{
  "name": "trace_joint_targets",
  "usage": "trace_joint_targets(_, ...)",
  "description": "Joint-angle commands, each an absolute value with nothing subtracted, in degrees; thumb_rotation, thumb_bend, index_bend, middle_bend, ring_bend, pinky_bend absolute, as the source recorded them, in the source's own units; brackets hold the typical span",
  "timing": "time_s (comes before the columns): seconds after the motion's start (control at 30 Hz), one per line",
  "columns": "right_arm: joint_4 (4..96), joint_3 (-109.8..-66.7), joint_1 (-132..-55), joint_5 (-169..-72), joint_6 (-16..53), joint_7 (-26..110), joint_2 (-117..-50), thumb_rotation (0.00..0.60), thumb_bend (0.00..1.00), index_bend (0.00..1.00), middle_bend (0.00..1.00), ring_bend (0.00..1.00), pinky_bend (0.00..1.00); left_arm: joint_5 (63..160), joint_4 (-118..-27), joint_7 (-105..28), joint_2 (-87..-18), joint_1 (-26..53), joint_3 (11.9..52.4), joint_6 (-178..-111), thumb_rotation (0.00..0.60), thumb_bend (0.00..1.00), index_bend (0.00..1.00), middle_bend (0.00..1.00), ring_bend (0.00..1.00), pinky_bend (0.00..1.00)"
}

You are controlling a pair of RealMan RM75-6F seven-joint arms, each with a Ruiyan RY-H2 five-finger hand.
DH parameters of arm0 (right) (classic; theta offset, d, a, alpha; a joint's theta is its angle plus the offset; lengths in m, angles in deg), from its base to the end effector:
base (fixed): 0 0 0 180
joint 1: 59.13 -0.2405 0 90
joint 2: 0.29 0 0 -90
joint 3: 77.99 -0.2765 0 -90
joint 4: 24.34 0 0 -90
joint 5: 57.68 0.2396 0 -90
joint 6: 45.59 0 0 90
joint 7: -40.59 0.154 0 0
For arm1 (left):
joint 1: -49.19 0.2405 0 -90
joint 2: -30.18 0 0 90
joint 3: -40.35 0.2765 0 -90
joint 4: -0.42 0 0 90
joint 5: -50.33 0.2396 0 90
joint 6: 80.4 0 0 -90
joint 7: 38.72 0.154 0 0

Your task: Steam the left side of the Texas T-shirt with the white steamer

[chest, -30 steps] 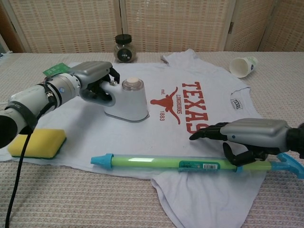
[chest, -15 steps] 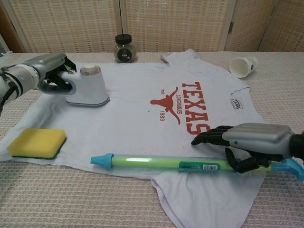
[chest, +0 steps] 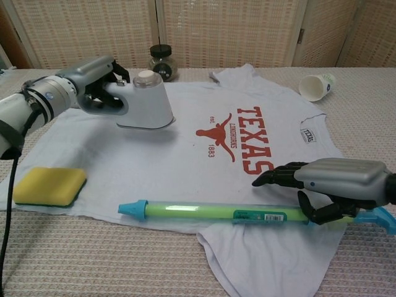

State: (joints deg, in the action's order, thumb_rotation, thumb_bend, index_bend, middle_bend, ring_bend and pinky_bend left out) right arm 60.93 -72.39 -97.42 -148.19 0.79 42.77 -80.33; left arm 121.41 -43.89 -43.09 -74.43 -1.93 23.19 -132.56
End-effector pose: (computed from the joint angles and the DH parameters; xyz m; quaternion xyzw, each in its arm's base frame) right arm -0.2352 -0.2842 -0.0556 0.8527 -0.3749 0.2643 0.2500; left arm -0.1715 0.4843 -0.0533 -0.6671 -0.3736 -0.4418 0.4692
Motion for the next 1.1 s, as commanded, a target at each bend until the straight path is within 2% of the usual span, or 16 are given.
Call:
trace_joint_targets(0.03,61.0,-72.4,-97.4,-148.1,0.8,42.7,-80.3,0.291,1.00,0.00,0.03,0.00,0.01,121.3,-43.8,-40.6,-77.2,-3.9,22.9,-132.6,0.600,0.56,0.84,1.00,0.94,0.78)
trace_joint_targets(0.27,61.3,-72.2,-97.2,-148.0,1.2,42.5,-80.1,0.290,1.00,0.00,0.03,0.00,0.01,119.9,-39.3,-37.2,-81.6,-5.5,22.8,-131.3,0.600,0.56,0.84,1.00,0.94,0.78)
trace_joint_targets(0.53,61.7,-72.2,-97.0,-147.7,1.4,42.1,-79.8,0.292,1.00,0.00,0.03,0.00,0.01,117.3,-29.6,-32.8,-85.3,-5.8,21.9,-130.1,0.600,0.56,0.84,1.00,0.94,0.78)
trace_joint_targets(0.87,61.9,-72.2,-97.4,-147.7,1.0,41.9,-80.1,0.293,1.00,0.00,0.03,0.00,0.01,114.7,-22.2,-37.3,-82.9,-2.2,20.5,-127.3,0.600,0.56,0.84,1.00,0.94,0.78)
trace_joint_targets(1.1,62.4,-72.4,-97.6,-147.8,1.1,41.6,-80.1,0.289,1.00,0.00,0.03,0.00,0.01,115.3,-19.9,-43.6,-80.2,1.8,21.2,-126.8,0.600,0.56,0.85,1.00,0.94,0.78)
